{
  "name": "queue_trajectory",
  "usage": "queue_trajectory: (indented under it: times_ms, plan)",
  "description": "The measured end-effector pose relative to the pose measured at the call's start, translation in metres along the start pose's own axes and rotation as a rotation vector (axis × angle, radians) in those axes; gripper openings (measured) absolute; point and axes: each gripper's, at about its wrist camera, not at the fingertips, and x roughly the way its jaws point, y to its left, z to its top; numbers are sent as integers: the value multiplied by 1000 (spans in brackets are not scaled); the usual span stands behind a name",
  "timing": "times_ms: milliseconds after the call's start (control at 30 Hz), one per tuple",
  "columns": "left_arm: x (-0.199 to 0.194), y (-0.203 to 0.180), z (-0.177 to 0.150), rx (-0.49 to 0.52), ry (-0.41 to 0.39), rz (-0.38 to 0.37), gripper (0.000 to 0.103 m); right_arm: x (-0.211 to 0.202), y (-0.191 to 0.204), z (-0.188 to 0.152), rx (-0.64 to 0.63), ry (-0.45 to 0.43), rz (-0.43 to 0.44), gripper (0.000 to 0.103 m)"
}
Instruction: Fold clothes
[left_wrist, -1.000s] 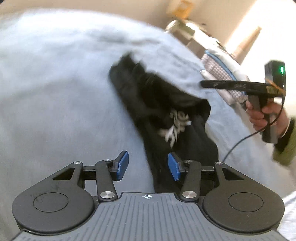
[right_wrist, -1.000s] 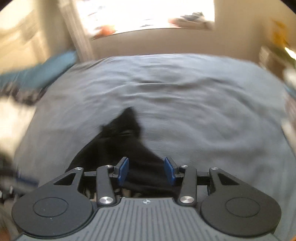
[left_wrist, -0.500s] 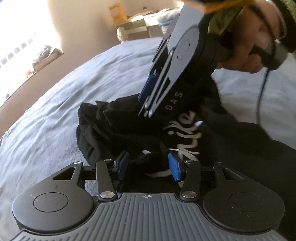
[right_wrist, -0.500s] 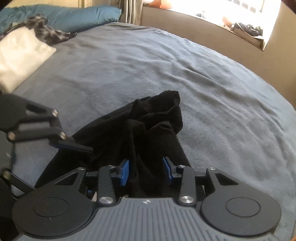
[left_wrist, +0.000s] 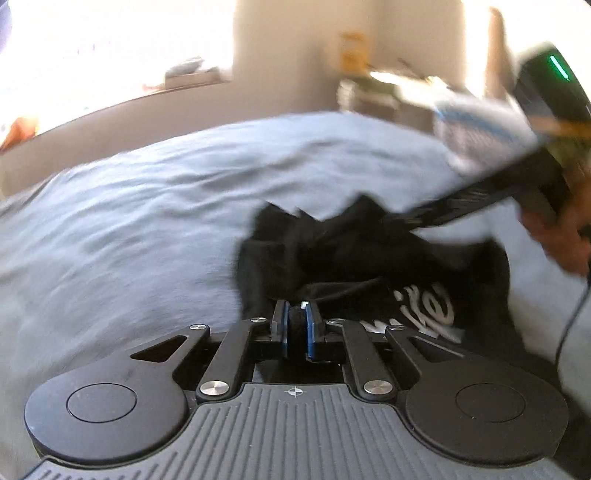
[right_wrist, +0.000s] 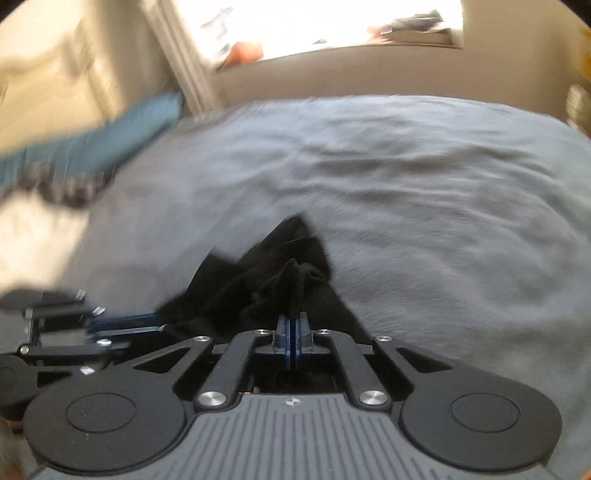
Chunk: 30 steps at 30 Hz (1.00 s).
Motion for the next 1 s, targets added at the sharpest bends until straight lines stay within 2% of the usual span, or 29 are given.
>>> queue_trajectory:
  times_ms: [133, 400, 600, 700, 800, 900, 1000]
  plan:
    - [-14, 40, 0, -217, -5, 35, 7, -26, -31, -2, 131, -82, -33, 1]
    - [-16, 95, -13, -453, -2, 171, 7, -67, -125, -26, 545, -226, -168, 1]
    - [-29, 115, -15, -492, -31, 309, 6, -88, -169, -57, 744, -299, -278, 1]
    - [-30, 123, -19, -503, -33, 367, 6, -89, -184, -72, 805, -281, -275, 1]
    - [-32, 132, -23, -522, -51, 416, 6, -83, -188, -81, 827, -243, -275, 1]
    - [-44, 137, -16, -521, -124, 454, 6, -80, -186, -81, 823, -231, -267, 1]
    - [-50, 144, -1, -474, -182, 495, 6, -76, -181, -75, 800, -217, -243, 1]
